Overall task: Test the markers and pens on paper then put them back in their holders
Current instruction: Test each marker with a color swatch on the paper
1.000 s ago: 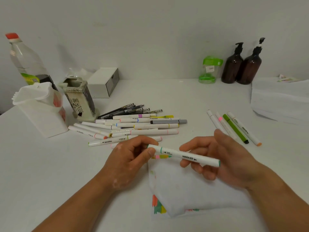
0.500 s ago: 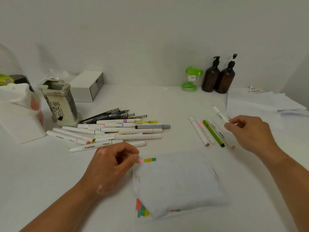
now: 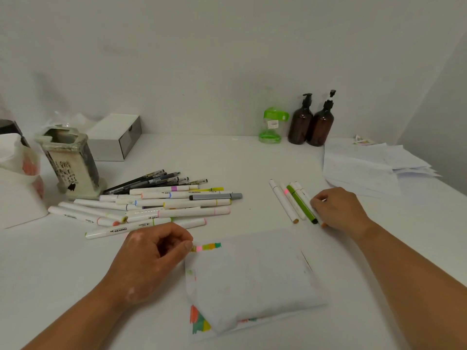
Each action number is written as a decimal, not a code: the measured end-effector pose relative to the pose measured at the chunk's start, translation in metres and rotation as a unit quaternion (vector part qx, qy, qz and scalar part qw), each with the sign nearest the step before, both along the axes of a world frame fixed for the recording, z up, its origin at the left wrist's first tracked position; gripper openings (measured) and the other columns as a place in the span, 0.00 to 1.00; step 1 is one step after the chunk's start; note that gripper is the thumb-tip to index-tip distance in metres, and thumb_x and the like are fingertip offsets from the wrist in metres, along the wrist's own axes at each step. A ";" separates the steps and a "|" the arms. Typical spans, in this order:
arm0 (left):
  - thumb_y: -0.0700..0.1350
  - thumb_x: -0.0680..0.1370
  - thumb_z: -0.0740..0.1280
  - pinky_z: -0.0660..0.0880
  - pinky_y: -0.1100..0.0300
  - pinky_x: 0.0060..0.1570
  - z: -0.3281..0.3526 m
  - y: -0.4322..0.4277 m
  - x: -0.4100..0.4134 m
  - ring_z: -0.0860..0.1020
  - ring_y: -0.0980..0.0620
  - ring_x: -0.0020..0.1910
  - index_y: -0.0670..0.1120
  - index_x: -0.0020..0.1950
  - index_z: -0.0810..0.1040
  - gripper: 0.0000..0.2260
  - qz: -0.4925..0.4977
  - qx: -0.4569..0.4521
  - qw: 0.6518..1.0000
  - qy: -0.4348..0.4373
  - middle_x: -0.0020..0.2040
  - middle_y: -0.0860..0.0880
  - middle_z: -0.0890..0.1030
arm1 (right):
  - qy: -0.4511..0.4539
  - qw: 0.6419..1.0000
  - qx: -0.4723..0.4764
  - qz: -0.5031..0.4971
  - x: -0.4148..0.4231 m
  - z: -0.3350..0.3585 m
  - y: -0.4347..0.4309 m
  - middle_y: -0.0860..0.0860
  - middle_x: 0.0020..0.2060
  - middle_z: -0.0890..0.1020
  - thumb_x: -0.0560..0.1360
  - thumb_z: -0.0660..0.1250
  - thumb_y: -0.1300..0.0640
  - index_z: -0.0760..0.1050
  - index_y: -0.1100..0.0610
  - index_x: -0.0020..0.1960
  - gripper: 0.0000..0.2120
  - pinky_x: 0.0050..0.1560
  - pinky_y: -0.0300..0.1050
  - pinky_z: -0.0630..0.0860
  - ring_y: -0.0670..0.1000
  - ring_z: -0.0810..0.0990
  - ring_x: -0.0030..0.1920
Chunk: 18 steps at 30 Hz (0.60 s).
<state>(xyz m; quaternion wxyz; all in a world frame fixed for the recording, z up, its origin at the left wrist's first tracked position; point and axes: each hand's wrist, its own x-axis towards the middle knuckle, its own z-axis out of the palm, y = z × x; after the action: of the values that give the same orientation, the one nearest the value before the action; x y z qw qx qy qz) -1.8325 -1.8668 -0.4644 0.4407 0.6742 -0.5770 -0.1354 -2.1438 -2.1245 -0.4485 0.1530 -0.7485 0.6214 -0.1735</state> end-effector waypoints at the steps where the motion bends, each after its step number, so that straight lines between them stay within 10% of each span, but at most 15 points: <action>1: 0.44 0.74 0.75 0.72 0.71 0.34 0.000 0.000 0.000 0.79 0.53 0.37 0.61 0.45 0.82 0.10 -0.002 0.000 1.000 -0.001 0.36 0.55 0.82 | 0.000 1.000 0.002 0.006 0.003 0.000 0.001 0.47 0.35 0.85 0.79 0.63 0.53 0.84 0.51 0.47 0.10 0.36 0.40 0.76 0.46 0.83 0.32; 13: 0.40 0.72 0.76 0.71 0.72 0.36 0.005 0.005 0.008 0.78 0.55 0.38 0.56 0.41 0.83 0.10 0.041 -0.041 0.997 -0.059 0.34 0.57 0.81 | 0.013 1.000 0.010 -0.001 0.025 -0.001 0.006 0.48 0.33 0.84 0.78 0.64 0.50 0.84 0.50 0.46 0.10 0.34 0.40 0.75 0.48 0.83 0.36; 18: 0.39 0.71 0.77 0.74 0.55 0.47 -0.001 0.003 0.022 0.77 0.50 0.43 0.49 0.49 0.84 0.09 0.124 -0.007 0.972 -0.201 0.43 0.53 0.81 | 0.047 0.998 -0.027 -0.018 0.021 0.004 0.009 0.47 0.41 0.84 0.78 0.65 0.44 0.82 0.50 0.56 0.13 0.46 0.48 0.80 0.50 0.81 0.44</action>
<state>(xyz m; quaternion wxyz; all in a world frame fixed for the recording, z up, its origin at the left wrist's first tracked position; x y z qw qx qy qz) -1.8103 -1.8638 -0.4655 0.3335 0.7506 -0.5670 0.0627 -2.1223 -2.1154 -0.4447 0.1002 -0.7481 0.6366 -0.1581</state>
